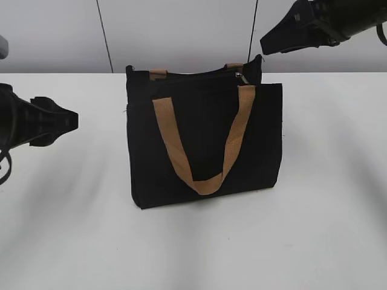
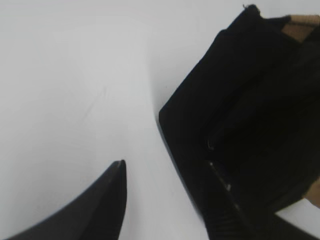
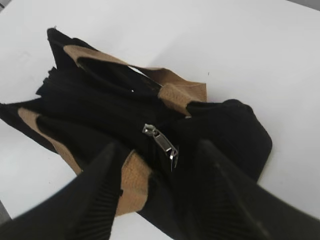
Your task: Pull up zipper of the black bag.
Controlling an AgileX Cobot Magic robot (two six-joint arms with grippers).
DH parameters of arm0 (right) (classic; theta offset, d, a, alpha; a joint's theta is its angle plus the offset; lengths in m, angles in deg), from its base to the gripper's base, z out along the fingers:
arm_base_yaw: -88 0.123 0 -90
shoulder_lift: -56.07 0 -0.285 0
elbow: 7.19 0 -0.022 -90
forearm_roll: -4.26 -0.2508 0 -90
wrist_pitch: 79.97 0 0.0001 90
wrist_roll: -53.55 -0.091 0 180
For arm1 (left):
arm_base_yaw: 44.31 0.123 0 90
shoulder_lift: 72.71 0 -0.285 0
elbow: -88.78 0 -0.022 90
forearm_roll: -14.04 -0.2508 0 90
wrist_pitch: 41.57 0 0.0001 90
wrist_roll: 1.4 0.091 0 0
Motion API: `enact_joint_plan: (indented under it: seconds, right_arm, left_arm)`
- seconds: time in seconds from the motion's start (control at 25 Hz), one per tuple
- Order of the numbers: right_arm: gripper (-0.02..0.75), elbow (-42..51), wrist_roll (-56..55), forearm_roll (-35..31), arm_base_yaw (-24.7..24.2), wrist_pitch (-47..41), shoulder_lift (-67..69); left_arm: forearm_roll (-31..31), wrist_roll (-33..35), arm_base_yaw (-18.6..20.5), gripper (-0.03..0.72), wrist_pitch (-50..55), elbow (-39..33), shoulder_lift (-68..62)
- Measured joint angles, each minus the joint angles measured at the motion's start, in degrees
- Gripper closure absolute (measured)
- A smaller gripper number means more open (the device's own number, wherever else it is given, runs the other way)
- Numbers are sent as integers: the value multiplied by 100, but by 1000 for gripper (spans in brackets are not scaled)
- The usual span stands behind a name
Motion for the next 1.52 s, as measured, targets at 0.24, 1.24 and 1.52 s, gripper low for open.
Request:
enact_joint_plan:
  seconds: [0.24,1.24,1.52]
  right_arm:
    - [355,50,-834,1422,619,1,-354]
    - [355,3937,-3681,3335,797,-772,-6908]
    - [355,4372,-4495,4060,797,-1614,-8609]
  left_arm:
    - [382,-12,-299,326,1417,64,648]
    - [1434,1683,-333,365,5621,345,5004]
    - [1482,1800,-333,365,6145,15,6305]
